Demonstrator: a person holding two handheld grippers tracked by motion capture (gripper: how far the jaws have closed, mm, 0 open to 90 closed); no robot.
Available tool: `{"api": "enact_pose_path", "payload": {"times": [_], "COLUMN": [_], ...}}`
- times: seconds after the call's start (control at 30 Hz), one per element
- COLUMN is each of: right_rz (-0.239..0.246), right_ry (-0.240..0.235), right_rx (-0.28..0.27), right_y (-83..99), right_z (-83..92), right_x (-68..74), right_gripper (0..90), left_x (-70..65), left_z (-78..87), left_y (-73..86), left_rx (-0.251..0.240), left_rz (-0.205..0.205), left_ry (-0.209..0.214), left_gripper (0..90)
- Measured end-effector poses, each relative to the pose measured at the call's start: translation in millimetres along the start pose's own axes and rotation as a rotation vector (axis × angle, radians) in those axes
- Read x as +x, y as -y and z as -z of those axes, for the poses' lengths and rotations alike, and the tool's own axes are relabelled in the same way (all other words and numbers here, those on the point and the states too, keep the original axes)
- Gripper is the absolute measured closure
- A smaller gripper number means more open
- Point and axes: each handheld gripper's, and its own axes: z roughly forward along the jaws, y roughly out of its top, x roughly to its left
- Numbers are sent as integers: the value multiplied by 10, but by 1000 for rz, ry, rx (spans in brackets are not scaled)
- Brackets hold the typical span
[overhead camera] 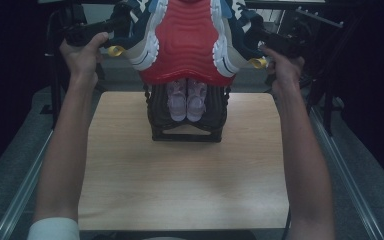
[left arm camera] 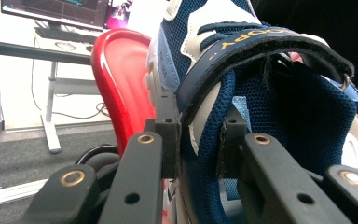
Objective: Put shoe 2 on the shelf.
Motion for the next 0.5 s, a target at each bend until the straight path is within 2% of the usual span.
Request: {"api": "enact_pose_path", "payload": {"times": [0.1, 0.5], "right_rz": [0, 0], "right_ry": [0, 9], "right_rx": [0, -2], "right_y": [4, -27], "right_z": [-34, -139], "right_x": [4, 39], "right_gripper": [766, 766], "left_x": [-25, -63], "left_z": [-74, -182], "left_y": [22, -19], "left_rx": [8, 7], "left_rz": [0, -2], "left_ry": [-1, -12], "left_gripper": [753, 753]}}
